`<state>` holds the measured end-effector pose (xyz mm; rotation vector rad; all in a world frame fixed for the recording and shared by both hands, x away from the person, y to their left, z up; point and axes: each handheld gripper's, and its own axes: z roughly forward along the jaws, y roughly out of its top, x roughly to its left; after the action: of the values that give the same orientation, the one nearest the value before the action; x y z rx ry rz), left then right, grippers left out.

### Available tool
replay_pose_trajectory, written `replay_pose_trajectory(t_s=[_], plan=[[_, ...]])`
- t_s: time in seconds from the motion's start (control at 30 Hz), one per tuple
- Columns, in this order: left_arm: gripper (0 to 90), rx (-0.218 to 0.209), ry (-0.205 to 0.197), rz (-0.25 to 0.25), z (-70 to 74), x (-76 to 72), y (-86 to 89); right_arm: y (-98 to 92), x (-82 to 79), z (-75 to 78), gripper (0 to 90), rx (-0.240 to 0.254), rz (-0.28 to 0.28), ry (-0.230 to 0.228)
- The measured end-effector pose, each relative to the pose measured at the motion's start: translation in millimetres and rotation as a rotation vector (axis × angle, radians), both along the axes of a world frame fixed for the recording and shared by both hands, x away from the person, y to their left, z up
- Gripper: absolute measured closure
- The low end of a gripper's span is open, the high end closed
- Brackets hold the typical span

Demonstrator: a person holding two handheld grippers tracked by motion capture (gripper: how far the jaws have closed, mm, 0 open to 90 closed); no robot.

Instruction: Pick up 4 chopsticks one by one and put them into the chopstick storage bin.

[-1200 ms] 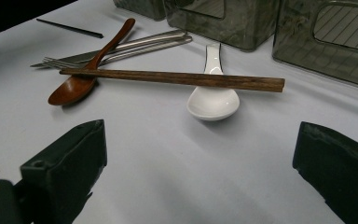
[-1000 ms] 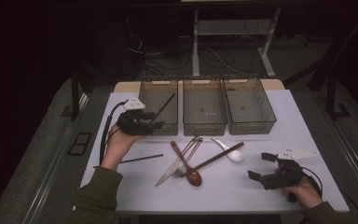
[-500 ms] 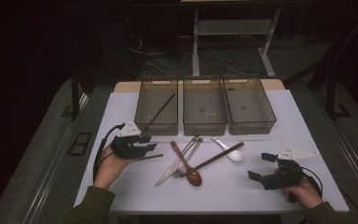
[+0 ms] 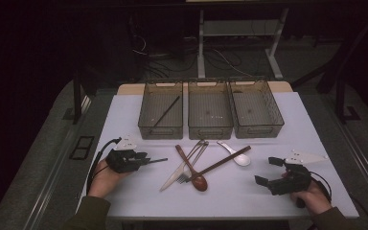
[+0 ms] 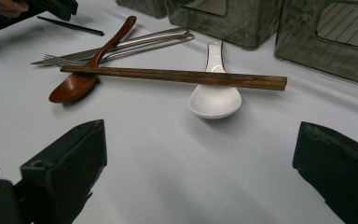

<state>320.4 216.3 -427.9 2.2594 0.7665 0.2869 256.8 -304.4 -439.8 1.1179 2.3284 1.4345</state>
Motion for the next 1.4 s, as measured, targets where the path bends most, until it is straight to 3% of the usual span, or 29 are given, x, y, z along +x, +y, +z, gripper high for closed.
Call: replay_pose_trajectory(t_s=[0.43,0.8,1.07,1.4], plan=[[71.5,-0.002,0.064,-0.011,-13.5,7.0,11.0,0.0,0.3,-0.2,2.5,-0.003,0.002,0.001],[78.0,-0.006,0.082,-0.009,-14.9,6.5,12.9,-0.2,-0.1,0.0,2.6,-0.003,0.002,0.0],[80.9,-0.003,0.103,-0.049,-13.9,2.2,9.1,-0.1,-0.1,0.0,2.5,-0.003,0.002,0.0],[83.9,0.023,0.093,-0.105,-12.7,-2.6,2.2,-0.4,-0.1,0.2,2.6,-0.002,0.003,-0.002]])
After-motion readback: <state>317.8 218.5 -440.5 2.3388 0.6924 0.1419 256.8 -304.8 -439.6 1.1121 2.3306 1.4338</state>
